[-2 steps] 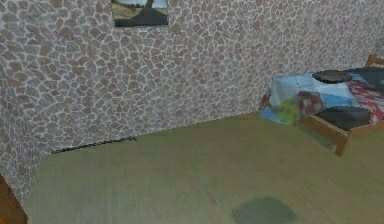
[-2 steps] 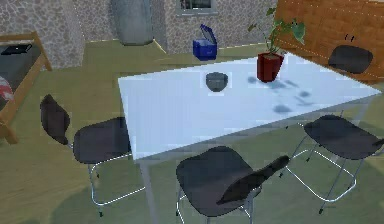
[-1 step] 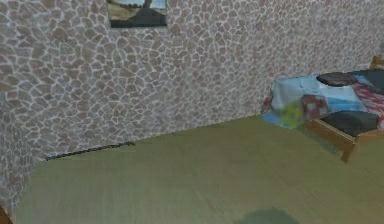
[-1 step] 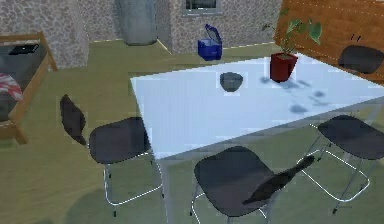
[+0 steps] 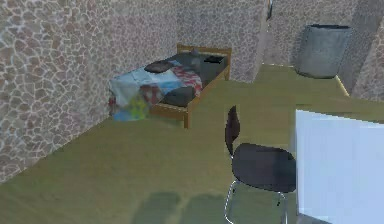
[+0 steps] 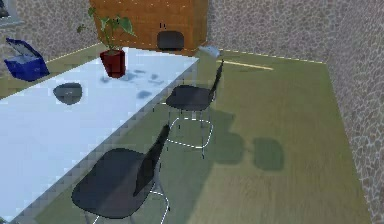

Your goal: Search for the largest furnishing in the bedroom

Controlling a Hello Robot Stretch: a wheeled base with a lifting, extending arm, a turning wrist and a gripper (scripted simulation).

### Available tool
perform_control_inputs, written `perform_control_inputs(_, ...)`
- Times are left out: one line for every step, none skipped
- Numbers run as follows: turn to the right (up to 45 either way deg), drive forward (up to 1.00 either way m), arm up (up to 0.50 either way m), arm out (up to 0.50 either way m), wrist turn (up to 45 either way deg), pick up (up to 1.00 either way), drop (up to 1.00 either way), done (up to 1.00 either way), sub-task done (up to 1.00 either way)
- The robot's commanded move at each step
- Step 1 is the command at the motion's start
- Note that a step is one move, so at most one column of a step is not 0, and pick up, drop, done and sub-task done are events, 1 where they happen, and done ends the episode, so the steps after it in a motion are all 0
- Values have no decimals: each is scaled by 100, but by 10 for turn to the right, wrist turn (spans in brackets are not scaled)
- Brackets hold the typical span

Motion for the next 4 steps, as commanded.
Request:
perform_control_inputs(270, 0, 0, 0, 0, 0, 0, 0, 0)
perform_control_inputs(0, 10, 0, 0, 0, 0, 0, 0, 0)
perform_control_inputs(-450, 0, 0, 0, 0, 0, 0, 0, 0)
perform_control_inputs(-60, 0, 0, 0, 0, 0, 0, 0, 0)
